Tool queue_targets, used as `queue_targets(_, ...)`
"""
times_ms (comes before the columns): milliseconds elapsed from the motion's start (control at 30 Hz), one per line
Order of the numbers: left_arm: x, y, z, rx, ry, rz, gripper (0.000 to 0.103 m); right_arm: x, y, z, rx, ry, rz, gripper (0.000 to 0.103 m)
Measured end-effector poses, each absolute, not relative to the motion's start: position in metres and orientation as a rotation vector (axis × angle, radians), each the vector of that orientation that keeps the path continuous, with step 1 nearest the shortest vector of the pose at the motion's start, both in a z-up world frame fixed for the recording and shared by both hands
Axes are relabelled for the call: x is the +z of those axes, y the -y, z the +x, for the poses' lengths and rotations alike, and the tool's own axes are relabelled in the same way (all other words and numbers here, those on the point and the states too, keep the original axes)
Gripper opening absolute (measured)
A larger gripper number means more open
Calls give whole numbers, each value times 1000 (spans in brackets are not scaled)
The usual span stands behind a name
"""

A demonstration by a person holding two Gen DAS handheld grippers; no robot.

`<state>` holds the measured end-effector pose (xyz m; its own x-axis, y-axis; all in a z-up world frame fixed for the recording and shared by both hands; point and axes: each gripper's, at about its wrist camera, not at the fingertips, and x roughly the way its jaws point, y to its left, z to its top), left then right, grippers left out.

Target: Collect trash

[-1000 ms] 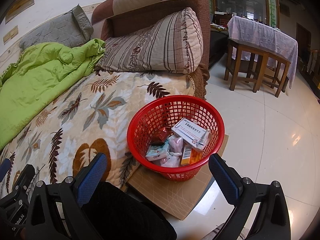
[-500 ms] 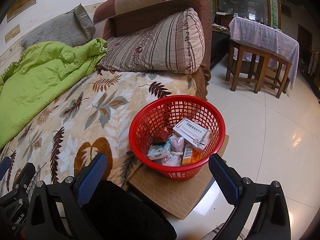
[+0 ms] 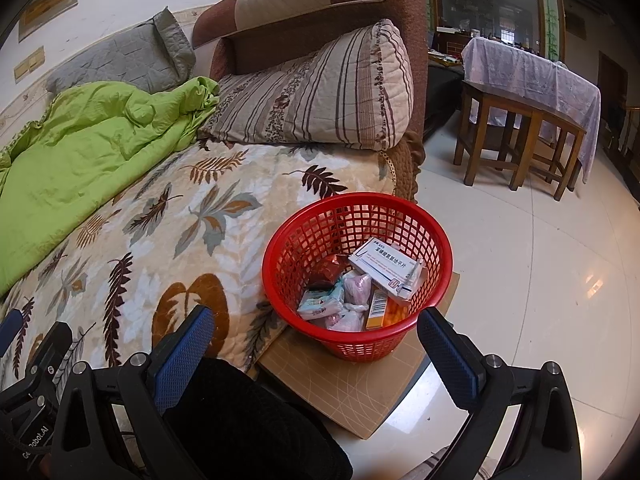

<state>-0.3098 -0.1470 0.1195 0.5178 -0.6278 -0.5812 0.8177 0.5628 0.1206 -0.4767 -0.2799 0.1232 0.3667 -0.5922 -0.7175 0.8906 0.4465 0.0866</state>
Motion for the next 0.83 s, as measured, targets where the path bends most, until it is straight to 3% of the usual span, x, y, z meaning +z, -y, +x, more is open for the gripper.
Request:
queue_targets(367,122,142,-300,-874,-584,351,94,118,282,-449,-934,-737,465,103)
queue_targets(567,113,97,-229,-639,-702,250,94,110,263,-359,-764,-812,321,103)
queue_targets(833,59,7,-115,-221,-856,142,94,60,211,-186,-513,-906,151,103)
